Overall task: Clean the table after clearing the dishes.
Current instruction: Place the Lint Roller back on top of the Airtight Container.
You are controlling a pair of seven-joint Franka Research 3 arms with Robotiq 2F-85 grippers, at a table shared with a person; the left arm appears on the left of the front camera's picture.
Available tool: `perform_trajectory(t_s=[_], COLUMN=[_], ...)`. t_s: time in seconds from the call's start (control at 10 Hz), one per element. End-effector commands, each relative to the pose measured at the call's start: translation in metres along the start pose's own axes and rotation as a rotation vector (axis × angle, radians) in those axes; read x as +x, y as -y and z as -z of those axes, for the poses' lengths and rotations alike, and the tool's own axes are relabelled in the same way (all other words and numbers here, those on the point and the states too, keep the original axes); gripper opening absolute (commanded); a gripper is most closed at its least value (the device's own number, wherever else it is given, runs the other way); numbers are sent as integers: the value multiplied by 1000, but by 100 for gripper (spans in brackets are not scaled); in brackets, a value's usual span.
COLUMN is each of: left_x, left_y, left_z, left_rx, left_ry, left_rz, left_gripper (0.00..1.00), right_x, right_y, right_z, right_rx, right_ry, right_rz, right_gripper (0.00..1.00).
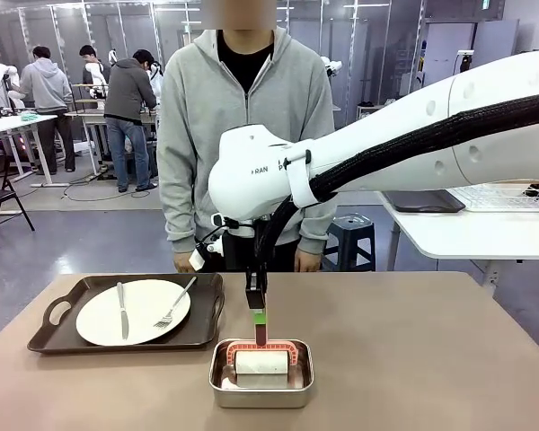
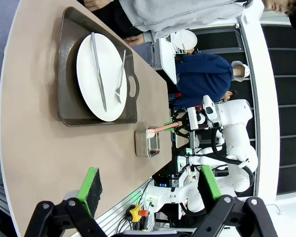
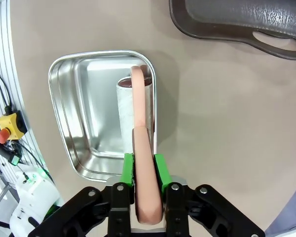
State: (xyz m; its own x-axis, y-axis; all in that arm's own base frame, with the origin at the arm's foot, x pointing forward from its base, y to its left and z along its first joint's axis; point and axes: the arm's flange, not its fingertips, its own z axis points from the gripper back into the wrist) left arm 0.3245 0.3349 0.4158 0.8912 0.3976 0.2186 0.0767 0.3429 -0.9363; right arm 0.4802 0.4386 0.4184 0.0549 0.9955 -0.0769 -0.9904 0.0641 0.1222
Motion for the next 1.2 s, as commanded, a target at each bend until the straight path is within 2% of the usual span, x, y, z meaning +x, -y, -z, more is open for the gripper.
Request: perform_trajectory(t_s=[0.0,0.1,0.2,0.3,0.4,0.5,0.6,0.7,0.8,1.0,1.1], left_x=[-2,-2,-2,-2,-2,-2,-2,-2,-2,-2,-2], left_y=[0,0,0,0,0,0,0,0,0,0,0], left_z=[-2,-2,-2,-2,-2,-2,-2,-2,-2,-2,-2], left_rx=[-2,-2,-2,-2,-2,-2,-2,-2,-2,-2,-2], left_ry=[2,2,2,2,2,2,2,2,2,2,2], left_rz=[8,8,8,8,8,8,8,8,8,8,8], left_gripper=[100,100,100,100,100,100,100,100,100,100,100], right_x=[-6,-7,-7,-8,-10,-13,-15,-15,-16,-22,-23], right_y=[3,2,1,0,0,1,2,1,2,6,6], right_z=[2,-1,-6,-11,-16,-22,-27,-32,-33,-34,-35], right_rx=[-41,-50,-51,-63,-67,-64,-76,-87,-93,-76,-81], right_ry=[38,34,38,39,43,54,52,55,58,87,87], right_rz=[-14,-16,-18,-18,-13,-8,-4,-3,-2,-5,-3], right_gripper=[35,39,49,53,63,67,77,81,91,100,100])
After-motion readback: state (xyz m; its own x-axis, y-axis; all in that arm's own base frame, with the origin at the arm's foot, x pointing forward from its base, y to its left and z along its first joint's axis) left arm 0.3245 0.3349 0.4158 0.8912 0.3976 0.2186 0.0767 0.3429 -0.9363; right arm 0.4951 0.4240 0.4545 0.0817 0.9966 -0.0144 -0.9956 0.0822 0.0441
